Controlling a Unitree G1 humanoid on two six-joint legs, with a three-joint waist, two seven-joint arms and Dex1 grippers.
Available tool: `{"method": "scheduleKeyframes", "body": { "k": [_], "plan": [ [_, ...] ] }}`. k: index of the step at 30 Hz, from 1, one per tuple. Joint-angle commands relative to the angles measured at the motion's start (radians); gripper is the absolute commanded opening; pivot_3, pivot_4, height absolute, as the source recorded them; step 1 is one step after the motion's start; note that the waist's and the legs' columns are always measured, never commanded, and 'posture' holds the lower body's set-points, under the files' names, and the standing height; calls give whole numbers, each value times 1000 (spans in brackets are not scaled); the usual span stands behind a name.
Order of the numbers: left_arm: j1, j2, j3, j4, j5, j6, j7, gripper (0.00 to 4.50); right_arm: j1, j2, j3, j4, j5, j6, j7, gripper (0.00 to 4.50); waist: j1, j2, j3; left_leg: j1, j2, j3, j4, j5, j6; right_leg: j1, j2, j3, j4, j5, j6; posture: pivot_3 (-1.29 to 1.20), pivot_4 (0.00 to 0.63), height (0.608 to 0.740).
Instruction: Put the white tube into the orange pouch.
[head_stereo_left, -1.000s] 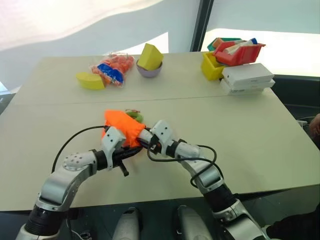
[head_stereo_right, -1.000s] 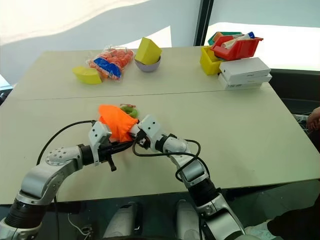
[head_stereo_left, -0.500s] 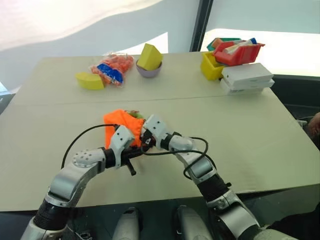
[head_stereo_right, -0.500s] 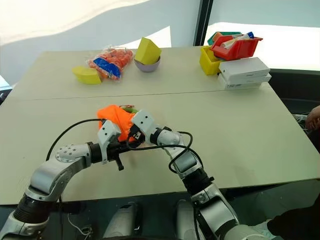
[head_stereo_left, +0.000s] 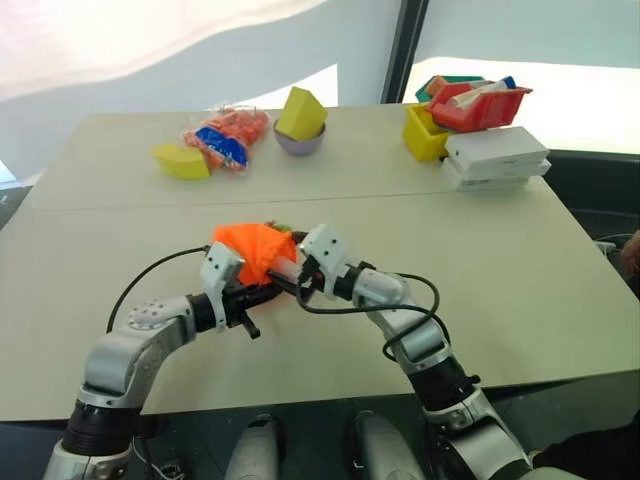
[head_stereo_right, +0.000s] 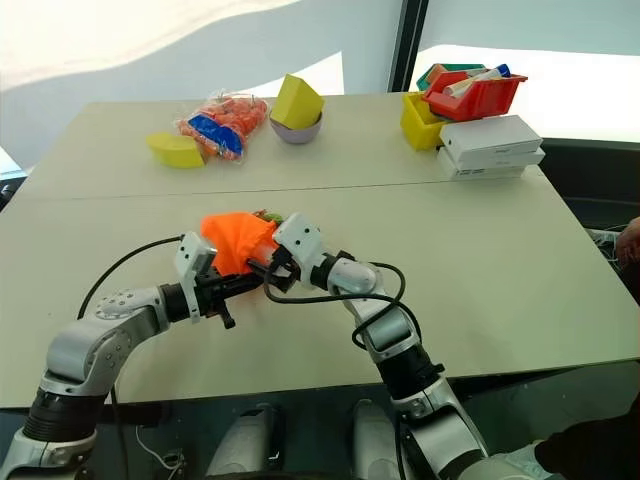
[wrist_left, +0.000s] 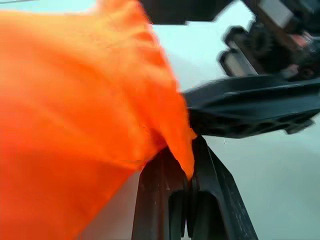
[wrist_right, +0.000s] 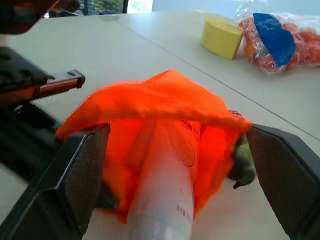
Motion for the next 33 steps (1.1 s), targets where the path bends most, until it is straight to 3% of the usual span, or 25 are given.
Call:
{"method": "scheduleKeyframes", "body": {
  "k": [1,5,8,15,19,26,33],
  "plan": [
    [-49,8,65,-2,-60,-2,-18,0,48,-44,17,-90,43,33,63,4459,3,0,0,0,0,0,0,0,0,0,0,0,0,0,0,0,150,740],
    [-72,15,72,32,-72,5,-28,0,86,-94,0,-120,54,67,69,4459,1,0,0,0,0,0,0,0,0,0,0,0,0,0,0,0,150,740],
    [-78,21,67,42,-71,5,-40,0,99,-116,-19,-113,67,86,65,3651,-1,0,0,0,0,0,0,0,0,0,0,0,0,0,0,0,150,740],
    [-72,43,30,41,-48,-1,-76,0,97,-155,14,-115,22,110,52,44,1,0,0,0,0,0,0,0,0,0,0,0,0,0,0,0,150,740],
    [-60,44,13,29,-44,-8,-73,0,90,-154,42,-109,15,111,56,44,1,0,0,0,0,0,0,0,0,0,0,0,0,0,0,0,150,740],
    [-25,52,-32,-23,-32,-11,-73,0,4,-22,50,37,-26,39,-50,44,-2,0,0,0,0,0,0,0,0,0,0,0,0,0,0,0,150,740],
    [4,64,-80,-60,-9,-22,-81,0,-48,53,88,99,-36,-15,-39,44,-1,0,0,0,0,0,0,0,0,0,0,0,0,0,0,0,150,740]
  ]
}}
